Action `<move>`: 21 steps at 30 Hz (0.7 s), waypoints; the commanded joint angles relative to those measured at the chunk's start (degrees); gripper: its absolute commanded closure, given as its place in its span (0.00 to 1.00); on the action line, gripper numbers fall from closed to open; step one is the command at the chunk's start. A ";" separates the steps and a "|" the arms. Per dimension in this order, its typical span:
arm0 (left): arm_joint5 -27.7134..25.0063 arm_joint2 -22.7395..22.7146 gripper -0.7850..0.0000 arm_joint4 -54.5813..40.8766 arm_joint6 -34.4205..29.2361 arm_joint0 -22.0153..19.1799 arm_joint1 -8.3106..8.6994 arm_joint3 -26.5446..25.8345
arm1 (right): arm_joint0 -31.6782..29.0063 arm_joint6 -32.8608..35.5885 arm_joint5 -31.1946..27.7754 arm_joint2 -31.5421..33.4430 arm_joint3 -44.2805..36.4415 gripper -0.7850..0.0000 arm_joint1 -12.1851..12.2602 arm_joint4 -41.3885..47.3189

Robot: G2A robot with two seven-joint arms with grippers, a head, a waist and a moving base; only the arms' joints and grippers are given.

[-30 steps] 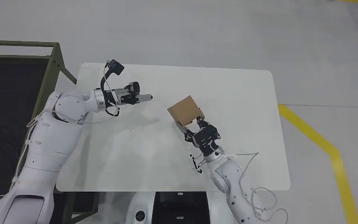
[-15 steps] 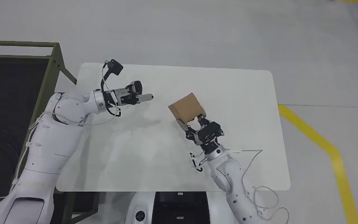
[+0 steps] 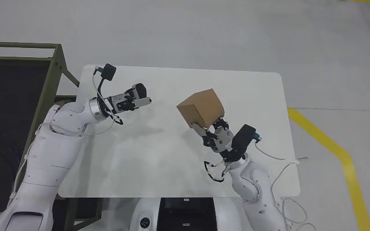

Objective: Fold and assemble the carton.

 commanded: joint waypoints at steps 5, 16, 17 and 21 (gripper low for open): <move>0.03 0.00 0.00 0.50 0.24 -0.01 0.00 -0.05 | -0.25 2.68 -0.10 -0.46 -3.52 1.00 0.29 -0.40; 0.03 0.00 0.00 0.50 0.24 -0.01 0.00 -0.05 | -0.04 3.20 0.71 -0.62 -3.31 1.00 0.32 0.04; 0.03 0.00 0.00 0.50 0.24 -0.01 0.00 -0.05 | 0.34 3.18 0.45 -0.79 -3.55 1.00 0.34 0.61; 0.03 0.00 0.00 0.50 0.24 -0.01 0.00 -0.05 | 2.22 3.36 -2.18 -1.10 -6.73 1.00 0.55 2.96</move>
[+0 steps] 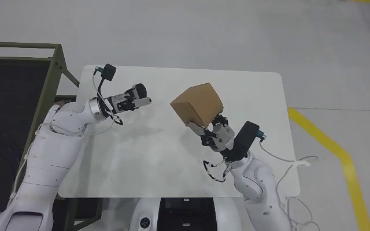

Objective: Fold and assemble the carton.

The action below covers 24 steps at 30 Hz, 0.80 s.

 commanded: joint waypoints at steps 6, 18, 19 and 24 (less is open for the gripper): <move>0.00 0.00 0.00 0.00 0.00 0.00 0.00 0.00 | 7.94 1.77 -7.38 1.76 -2.95 1.00 0.46 6.52; 0.00 0.00 0.00 0.00 0.00 0.00 0.00 0.00 | 17.43 5.49 -7.82 4.85 -4.35 1.00 0.84 19.84; 0.00 0.00 0.00 0.00 0.00 0.00 0.00 0.00 | 17.84 5.69 -8.07 5.03 -4.42 1.00 0.89 21.18; 0.00 0.00 0.00 0.00 0.00 0.00 0.00 0.00 | 19.39 6.72 -9.88 6.05 -5.05 1.00 1.18 28.31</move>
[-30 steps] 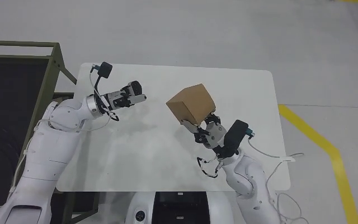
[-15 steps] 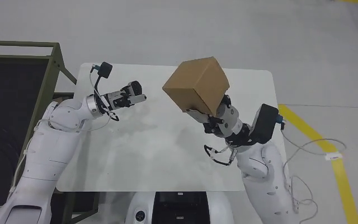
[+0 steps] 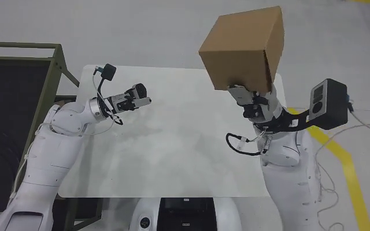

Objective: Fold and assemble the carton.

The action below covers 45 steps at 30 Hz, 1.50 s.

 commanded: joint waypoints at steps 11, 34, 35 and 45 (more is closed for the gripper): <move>0.00 0.00 0.00 0.00 0.00 0.00 0.00 0.00 | 3.68 6.62 -4.89 1.82 -1.65 1.00 1.00 14.50; 0.00 0.00 0.00 0.00 0.00 0.00 0.00 0.00 | -4.15 -1.20 13.52 0.64 -17.42 1.00 1.35 -33.45; 0.00 0.00 0.00 0.00 0.00 0.00 0.00 0.00 | -4.55 -1.54 14.95 0.16 -17.88 1.00 1.36 -36.18; 0.00 0.00 0.00 0.00 0.00 0.00 0.00 0.00 | -6.00 -4.71 29.22 -5.71 -18.53 1.00 1.41 -60.11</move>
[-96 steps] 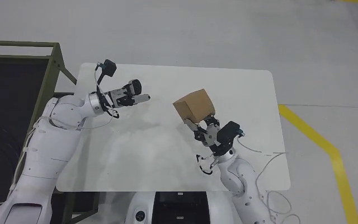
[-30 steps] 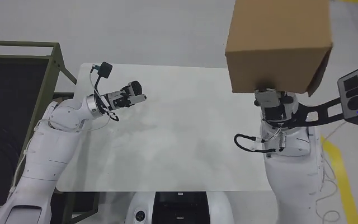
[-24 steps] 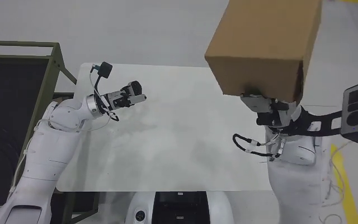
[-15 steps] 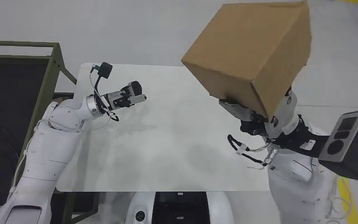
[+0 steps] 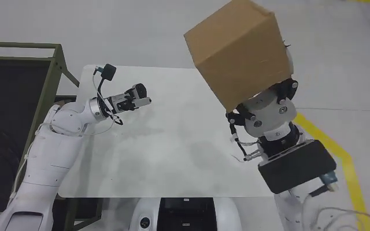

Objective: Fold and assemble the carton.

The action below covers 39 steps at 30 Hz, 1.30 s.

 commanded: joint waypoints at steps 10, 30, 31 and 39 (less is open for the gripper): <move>0.00 0.00 0.00 0.00 0.00 0.00 0.00 0.00 | -2.54 -2.06 13.87 -4.97 0.00 1.00 0.18 -23.67; 0.00 0.00 0.00 0.00 0.00 0.00 0.00 0.00 | -5.59 -8.20 18.37 -8.92 0.00 1.00 0.07 -15.67; 0.00 0.00 0.00 0.00 0.00 0.00 0.00 0.00 | -5.68 -8.66 17.12 -8.73 0.00 1.00 0.09 -12.96; 0.00 0.00 0.00 0.00 0.00 0.00 0.00 0.00 | -5.65 -10.02 6.79 -4.79 0.00 1.00 0.34 8.80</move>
